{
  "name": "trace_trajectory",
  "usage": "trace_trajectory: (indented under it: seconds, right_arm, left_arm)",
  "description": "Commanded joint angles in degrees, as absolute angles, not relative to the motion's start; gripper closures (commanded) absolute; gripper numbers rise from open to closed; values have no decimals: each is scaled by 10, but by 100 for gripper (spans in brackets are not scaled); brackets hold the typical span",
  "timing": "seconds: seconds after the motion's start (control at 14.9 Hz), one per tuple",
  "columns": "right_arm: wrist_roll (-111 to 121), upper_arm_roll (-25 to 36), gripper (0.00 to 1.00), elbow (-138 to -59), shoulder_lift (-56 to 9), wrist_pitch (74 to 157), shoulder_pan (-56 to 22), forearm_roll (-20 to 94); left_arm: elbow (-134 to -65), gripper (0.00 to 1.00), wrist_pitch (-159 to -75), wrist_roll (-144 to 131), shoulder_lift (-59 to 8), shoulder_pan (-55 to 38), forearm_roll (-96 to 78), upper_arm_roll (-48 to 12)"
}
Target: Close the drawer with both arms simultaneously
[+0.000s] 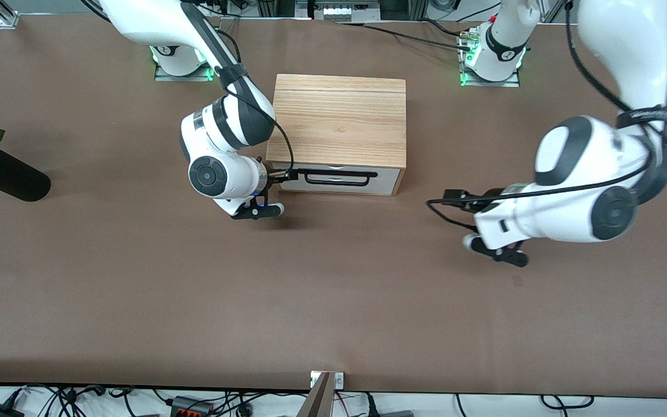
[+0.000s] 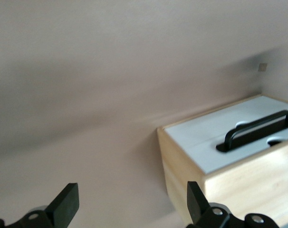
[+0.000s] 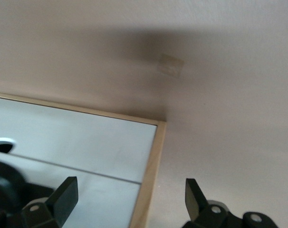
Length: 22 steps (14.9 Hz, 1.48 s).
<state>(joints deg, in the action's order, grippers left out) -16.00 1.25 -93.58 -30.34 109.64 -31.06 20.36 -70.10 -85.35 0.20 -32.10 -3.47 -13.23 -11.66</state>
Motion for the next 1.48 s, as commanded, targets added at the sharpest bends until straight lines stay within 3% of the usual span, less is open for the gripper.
trace_trajectory:
  seconds: [0.0,0.34,0.67,0.81,0.94,1.07,1.14,1.28,1.41]
  right_arm:
    - [-157,32,0,-872,-282,1055,-308,187]
    - [-153,103,0,-777,-252,968,-307,28]
    - [-139,218,0,-767,-196,899,-302,27]
    - [-77,232,0,-767,-182,862,-275,32]
    - [15,197,0,-780,-151,850,-203,37]
    - [33,101,0,-812,-118,857,-95,33]
    - [33,60,0,-827,-104,862,-58,27]
    - [31,4,0,-911,-47,922,1,12]
    - [31,-24,0,-1016,16,1002,34,12]
  left_arm:
    - [-710,0,-817,-16,-286,-10,-123,-107]
    - [-708,0,-816,-13,-240,27,-99,-113]
    - [-708,0,-773,-14,-150,27,-36,-113]
    - [-714,0,-763,-16,-131,27,-12,-111]
    - [-743,0,-779,-22,-127,26,-6,-112]
    - [-789,0,-795,-25,-92,27,-4,-116]
    - [-845,0,-808,-26,-54,27,-4,-117]
    - [-962,0,-880,-29,31,26,-3,-126]
    - [-1005,0,-896,-49,62,27,-4,-130]
